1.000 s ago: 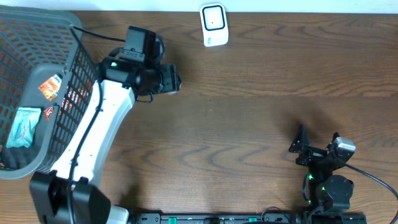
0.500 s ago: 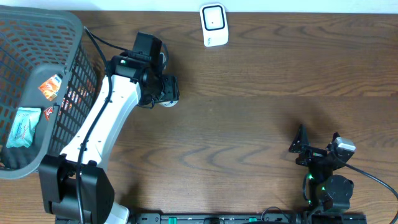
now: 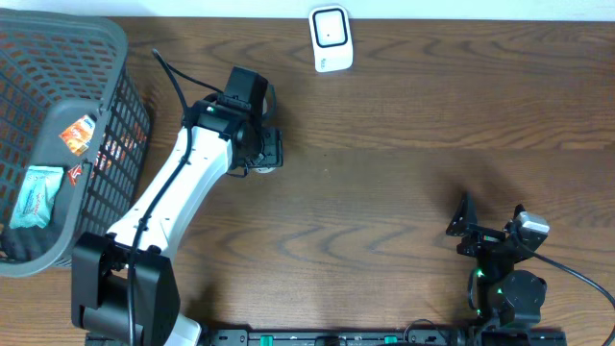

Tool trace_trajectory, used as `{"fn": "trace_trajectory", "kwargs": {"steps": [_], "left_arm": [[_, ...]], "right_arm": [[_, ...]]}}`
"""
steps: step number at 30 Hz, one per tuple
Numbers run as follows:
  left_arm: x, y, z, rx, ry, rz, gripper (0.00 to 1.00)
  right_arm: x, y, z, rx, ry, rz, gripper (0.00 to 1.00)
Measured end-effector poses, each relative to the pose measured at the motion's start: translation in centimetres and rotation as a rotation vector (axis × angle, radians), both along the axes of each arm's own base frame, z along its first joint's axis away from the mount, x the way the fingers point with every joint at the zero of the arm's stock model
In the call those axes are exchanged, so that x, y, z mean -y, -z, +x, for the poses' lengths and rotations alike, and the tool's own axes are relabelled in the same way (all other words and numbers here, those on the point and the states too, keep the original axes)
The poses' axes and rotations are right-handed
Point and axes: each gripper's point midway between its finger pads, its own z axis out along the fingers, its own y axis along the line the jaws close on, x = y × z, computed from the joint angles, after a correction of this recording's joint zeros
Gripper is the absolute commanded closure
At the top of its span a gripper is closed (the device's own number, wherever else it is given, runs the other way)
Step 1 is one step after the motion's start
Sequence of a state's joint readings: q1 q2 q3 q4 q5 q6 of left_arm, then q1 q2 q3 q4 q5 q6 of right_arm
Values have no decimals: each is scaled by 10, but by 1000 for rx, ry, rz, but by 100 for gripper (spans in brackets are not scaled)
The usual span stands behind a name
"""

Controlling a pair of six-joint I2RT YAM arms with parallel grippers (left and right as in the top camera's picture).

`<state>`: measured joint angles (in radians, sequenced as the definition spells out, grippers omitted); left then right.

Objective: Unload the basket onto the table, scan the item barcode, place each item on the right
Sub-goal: 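Hold the jar in front of the white scanner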

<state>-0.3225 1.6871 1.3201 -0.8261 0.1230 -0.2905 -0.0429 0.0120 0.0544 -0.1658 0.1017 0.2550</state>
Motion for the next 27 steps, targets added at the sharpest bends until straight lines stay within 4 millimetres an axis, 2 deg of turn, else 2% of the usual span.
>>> {"fn": "trace_trajectory", "kwargs": {"steps": [5, 13, 21, 27], "left_arm": [[-5, 12, -2, -2, -5, 29, 41], [-10, 49, -12, -38, -8, 54, 41], [-11, 64, -12, -17, -15, 49, 41], [-14, 79, -21, -44, -22, 56, 41]], "right_arm": [[0, 0, 0, 0, 0, 0, 1], [0, 0, 0, 0, 0, 0, 1], [0, 0, 0, 0, 0, 0, 1], [0, 0, 0, 0, 0, 0, 1]]}}
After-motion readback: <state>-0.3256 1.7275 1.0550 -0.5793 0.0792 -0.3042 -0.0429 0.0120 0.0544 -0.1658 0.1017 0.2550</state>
